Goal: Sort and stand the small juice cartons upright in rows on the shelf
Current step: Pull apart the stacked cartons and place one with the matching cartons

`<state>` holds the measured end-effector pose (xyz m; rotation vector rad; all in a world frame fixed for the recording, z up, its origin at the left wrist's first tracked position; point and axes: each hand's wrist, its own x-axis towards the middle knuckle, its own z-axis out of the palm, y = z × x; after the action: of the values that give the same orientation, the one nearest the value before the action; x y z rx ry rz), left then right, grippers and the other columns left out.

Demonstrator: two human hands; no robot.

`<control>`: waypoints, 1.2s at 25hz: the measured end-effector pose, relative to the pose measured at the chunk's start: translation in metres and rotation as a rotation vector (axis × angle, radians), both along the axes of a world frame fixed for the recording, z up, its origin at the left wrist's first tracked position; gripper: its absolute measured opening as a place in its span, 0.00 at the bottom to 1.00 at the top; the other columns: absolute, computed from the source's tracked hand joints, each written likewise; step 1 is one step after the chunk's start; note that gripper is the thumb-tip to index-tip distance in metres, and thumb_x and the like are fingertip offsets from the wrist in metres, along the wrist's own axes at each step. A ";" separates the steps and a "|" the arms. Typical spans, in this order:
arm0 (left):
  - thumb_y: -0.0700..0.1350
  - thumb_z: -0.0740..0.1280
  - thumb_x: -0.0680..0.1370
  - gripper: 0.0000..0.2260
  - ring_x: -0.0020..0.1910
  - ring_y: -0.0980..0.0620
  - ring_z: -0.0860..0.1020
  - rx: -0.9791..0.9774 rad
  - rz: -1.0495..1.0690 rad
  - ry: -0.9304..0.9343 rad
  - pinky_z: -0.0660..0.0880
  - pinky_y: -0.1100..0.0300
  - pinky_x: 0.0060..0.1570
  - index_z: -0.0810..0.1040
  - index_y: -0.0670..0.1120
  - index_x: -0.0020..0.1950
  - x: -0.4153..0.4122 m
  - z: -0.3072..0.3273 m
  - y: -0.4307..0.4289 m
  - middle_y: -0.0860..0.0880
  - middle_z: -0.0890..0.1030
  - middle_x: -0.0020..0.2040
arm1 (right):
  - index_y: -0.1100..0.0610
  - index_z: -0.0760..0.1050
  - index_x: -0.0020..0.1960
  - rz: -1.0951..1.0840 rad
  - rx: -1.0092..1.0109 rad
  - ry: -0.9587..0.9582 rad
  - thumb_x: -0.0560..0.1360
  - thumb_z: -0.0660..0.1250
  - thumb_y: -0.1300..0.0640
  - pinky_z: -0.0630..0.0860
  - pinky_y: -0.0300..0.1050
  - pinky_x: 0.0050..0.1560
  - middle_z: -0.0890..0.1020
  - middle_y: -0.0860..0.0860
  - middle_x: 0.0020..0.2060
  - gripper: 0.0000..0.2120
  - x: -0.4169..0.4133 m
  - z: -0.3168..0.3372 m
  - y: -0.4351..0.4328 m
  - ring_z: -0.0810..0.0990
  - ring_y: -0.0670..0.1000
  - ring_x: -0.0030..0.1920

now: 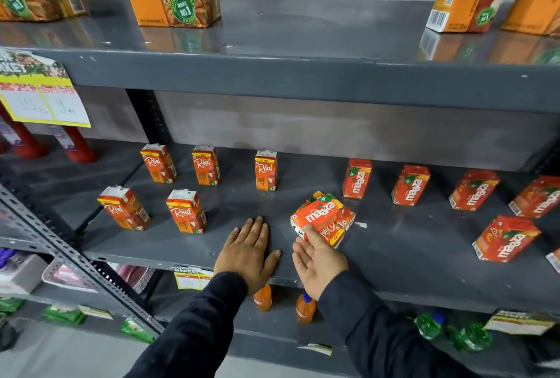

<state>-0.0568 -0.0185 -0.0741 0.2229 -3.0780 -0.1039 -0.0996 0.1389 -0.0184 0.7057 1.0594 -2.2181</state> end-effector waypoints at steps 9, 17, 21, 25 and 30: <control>0.65 0.40 0.77 0.34 0.76 0.51 0.42 0.003 0.002 -0.005 0.40 0.53 0.73 0.47 0.46 0.77 0.003 0.004 0.002 0.49 0.46 0.78 | 0.58 0.80 0.50 0.006 0.072 0.182 0.68 0.73 0.57 0.79 0.42 0.38 0.84 0.55 0.42 0.11 0.028 -0.003 0.047 0.83 0.50 0.42; 0.65 0.39 0.77 0.34 0.75 0.52 0.39 -0.021 0.014 -0.043 0.39 0.54 0.73 0.44 0.46 0.76 0.004 0.006 0.004 0.50 0.41 0.77 | 0.54 0.81 0.47 0.176 0.322 0.791 0.69 0.71 0.70 0.79 0.37 0.41 0.87 0.51 0.43 0.13 0.034 0.033 0.120 0.85 0.49 0.46; 0.64 0.41 0.77 0.33 0.75 0.52 0.39 -0.014 0.028 -0.044 0.40 0.53 0.73 0.44 0.45 0.76 0.004 0.008 0.007 0.50 0.42 0.77 | 0.55 0.80 0.50 0.182 0.288 0.792 0.69 0.71 0.67 0.80 0.38 0.41 0.87 0.52 0.44 0.12 0.034 0.035 0.138 0.85 0.51 0.47; 0.64 0.41 0.77 0.33 0.75 0.53 0.39 -0.022 0.041 -0.057 0.40 0.54 0.73 0.44 0.45 0.76 0.004 0.008 0.007 0.50 0.41 0.77 | 0.58 0.80 0.46 0.134 0.088 0.663 0.62 0.71 0.62 0.81 0.41 0.40 0.87 0.55 0.41 0.12 0.022 0.024 0.159 0.85 0.52 0.43; 0.66 0.36 0.75 0.35 0.73 0.55 0.37 -0.037 0.055 -0.062 0.40 0.54 0.73 0.42 0.46 0.76 0.002 0.004 0.006 0.51 0.41 0.76 | 0.56 0.78 0.45 0.077 0.401 0.737 0.68 0.70 0.69 0.79 0.43 0.48 0.86 0.51 0.41 0.11 -0.031 0.007 0.216 0.84 0.48 0.43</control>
<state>-0.0544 -0.0122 -0.0701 0.3143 -3.1296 -0.0391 -0.1305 0.3553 -0.0118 -0.0430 1.8816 -2.2590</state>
